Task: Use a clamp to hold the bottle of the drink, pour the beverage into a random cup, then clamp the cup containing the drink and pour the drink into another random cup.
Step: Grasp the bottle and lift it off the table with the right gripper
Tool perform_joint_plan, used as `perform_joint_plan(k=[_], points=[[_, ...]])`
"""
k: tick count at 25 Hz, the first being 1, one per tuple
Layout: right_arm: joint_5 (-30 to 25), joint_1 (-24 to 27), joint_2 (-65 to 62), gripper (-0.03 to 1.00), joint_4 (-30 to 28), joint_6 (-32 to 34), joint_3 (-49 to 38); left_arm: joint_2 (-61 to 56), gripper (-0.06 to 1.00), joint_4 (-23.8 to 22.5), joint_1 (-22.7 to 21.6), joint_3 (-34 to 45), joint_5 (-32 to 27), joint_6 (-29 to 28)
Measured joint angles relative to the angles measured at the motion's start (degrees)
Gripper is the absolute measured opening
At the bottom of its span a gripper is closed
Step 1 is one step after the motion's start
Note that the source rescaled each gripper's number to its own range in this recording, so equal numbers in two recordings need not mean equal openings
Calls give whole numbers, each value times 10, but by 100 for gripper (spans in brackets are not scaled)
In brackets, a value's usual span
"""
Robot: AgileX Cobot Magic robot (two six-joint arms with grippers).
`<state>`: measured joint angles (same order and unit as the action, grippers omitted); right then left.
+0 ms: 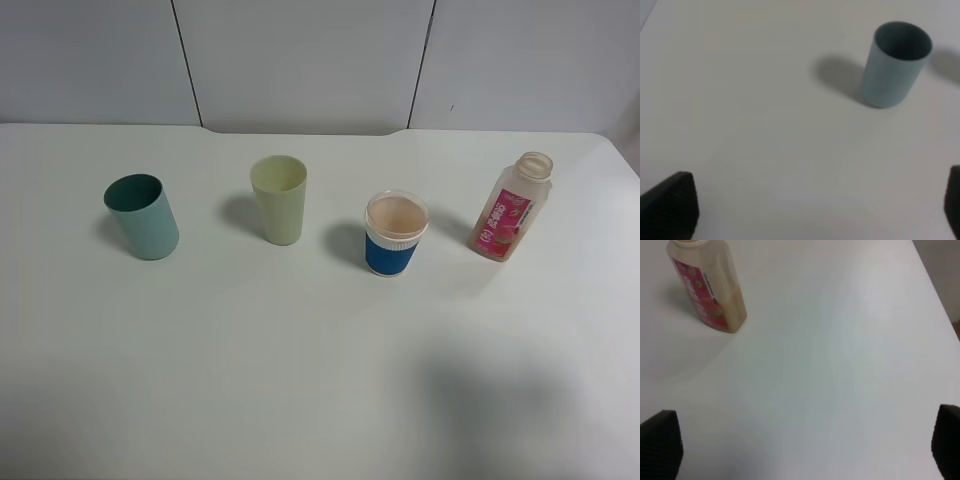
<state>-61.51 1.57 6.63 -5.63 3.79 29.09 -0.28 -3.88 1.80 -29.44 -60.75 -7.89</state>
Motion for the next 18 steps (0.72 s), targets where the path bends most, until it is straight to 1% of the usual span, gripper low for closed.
perform_joint_plan(k=[18], points=[[0,0,0,100,0,0,0,0,100,0,0,0,0,0]])
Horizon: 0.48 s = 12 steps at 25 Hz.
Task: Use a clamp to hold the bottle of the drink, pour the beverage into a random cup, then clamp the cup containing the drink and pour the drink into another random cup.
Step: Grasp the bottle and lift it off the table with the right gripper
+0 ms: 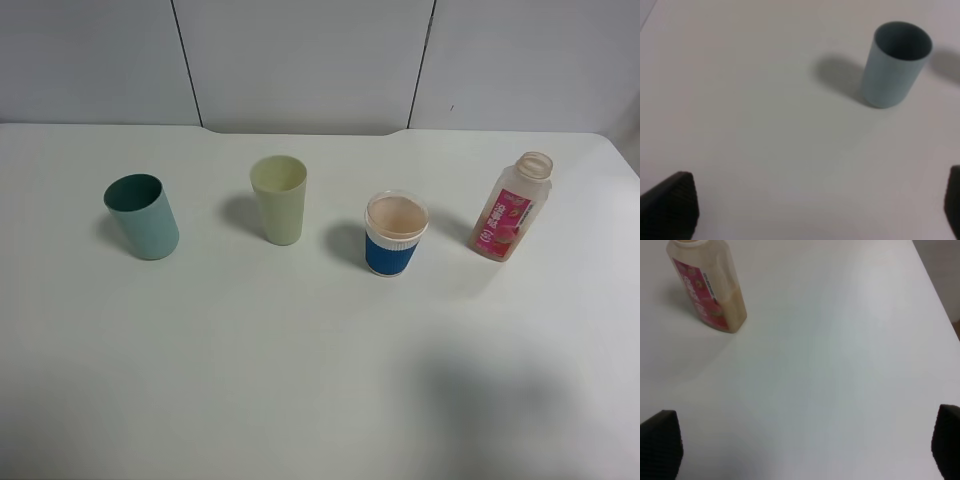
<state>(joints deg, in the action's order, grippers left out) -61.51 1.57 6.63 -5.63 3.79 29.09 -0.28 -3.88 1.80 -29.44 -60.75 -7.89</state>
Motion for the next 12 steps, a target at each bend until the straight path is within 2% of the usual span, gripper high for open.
perform_joint_plan(k=[6,9,12], points=[[2,0,0,100,0,0,0,0,100,0,0,0,0,0],[74,0,2,100,0,-14,10,0,100,0,0,0,0,0],[119,0,23,100,-1,-49,14,0,100,0,0,0,0,0]])
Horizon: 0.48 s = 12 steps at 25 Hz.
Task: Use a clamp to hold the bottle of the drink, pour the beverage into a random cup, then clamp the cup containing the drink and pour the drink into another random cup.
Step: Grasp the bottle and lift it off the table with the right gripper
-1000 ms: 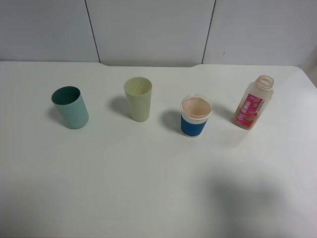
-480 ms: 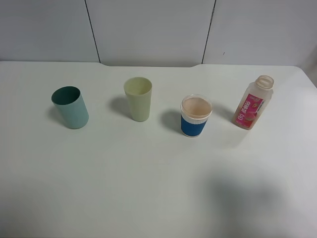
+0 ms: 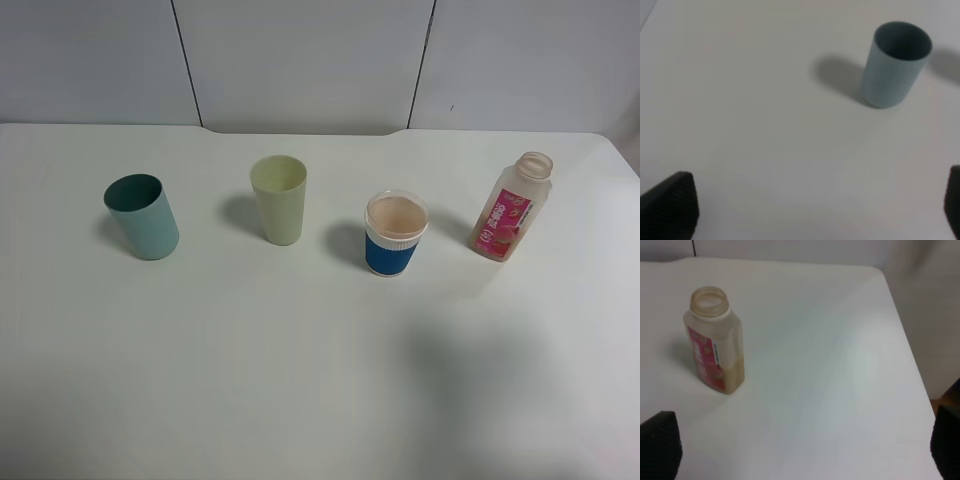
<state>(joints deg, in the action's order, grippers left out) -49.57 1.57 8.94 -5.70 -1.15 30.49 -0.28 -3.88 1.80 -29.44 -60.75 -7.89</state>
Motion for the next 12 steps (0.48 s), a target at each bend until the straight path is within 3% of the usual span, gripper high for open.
perform_joint_plan(k=[4,7,12], points=[[17,-20,71,100,-1,-78,0,0,100,0,0,0,0,0],[19,-28,90,100,-4,-93,0,0,100,0,0,0,0,0],[32,-38,214,100,-62,-117,0,0,100,0,0,0,0,0]])
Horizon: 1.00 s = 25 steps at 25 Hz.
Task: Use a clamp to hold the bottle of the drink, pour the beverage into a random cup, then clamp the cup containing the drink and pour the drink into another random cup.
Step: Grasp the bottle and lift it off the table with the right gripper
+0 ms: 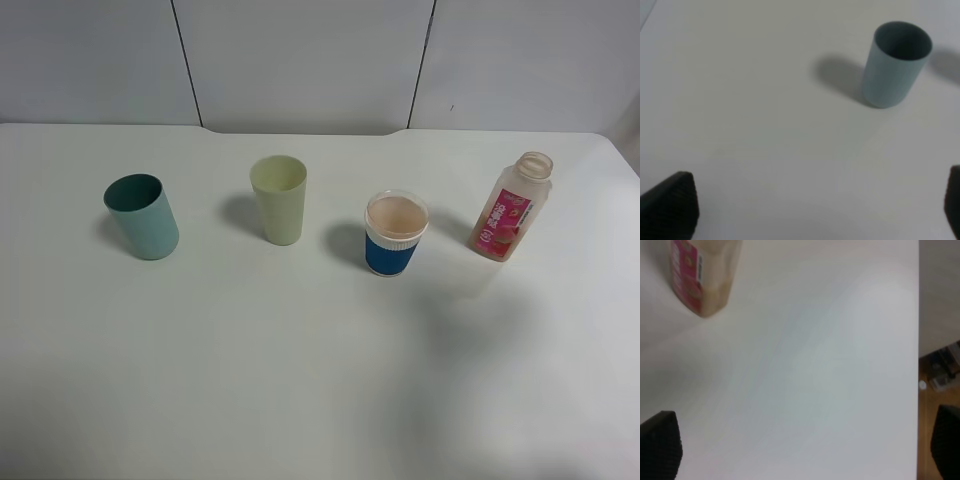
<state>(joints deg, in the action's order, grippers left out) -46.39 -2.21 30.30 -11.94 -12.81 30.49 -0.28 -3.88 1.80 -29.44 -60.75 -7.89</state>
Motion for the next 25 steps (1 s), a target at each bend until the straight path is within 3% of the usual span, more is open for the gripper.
perform_joint_plan(k=[14,20,24,25], points=[[38,19,81,100,-20,-11,0,0,100,0,0,0,0,0],[150,99,83,100,-6,-28,-25,0,100,0,0,0,0,0],[208,123,83,100,3,-28,-53,0,100,0,0,0,0,0],[264,138,83,100,7,-30,-76,0,100,0,0,0,0,0]])
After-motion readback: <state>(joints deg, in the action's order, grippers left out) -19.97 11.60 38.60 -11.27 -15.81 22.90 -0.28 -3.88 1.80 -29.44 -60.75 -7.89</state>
